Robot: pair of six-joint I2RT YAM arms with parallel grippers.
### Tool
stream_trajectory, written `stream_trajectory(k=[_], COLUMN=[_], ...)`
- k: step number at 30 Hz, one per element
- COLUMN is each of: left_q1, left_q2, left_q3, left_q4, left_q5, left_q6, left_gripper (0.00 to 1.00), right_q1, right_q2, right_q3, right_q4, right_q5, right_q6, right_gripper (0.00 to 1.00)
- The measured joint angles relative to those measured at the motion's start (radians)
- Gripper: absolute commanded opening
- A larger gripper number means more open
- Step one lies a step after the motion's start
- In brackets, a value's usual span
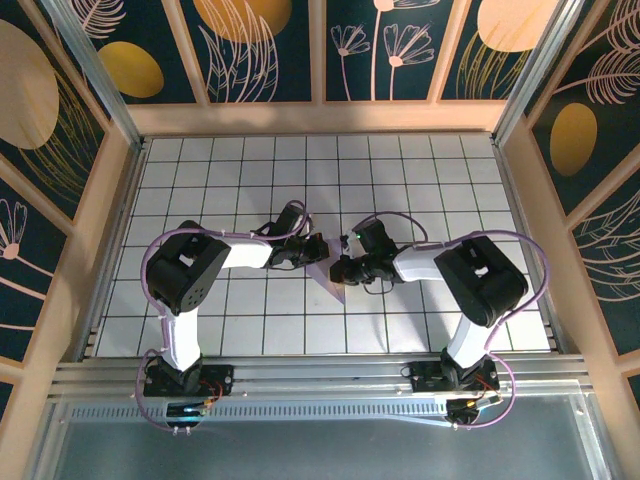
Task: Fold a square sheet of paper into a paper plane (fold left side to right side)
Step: Fourth fold the wing at the center of the table.
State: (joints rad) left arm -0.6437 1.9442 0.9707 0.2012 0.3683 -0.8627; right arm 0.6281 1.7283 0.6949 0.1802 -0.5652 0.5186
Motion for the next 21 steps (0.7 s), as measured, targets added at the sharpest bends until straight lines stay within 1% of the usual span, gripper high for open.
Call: stream_trajectory(k=[11, 21], left_q1=[0.0, 0.0], left_q2=[0.0, 0.0], left_q3=[0.006, 0.009], left_q4=[-0.013, -0.021], left_q5=[-0.003, -0.003], left_q6=[-0.006, -0.006], left_gripper=[0.0, 0.0], right_q1=[0.01, 0.021], right_q2=[-0.064, -0.095], right_q3=[-0.066, -0.091], right_q4=[-0.018, -0.039], right_q5=[0.0, 0.0], right_q6=[-0.016, -0.017], right_gripper=[0.0, 0.0])
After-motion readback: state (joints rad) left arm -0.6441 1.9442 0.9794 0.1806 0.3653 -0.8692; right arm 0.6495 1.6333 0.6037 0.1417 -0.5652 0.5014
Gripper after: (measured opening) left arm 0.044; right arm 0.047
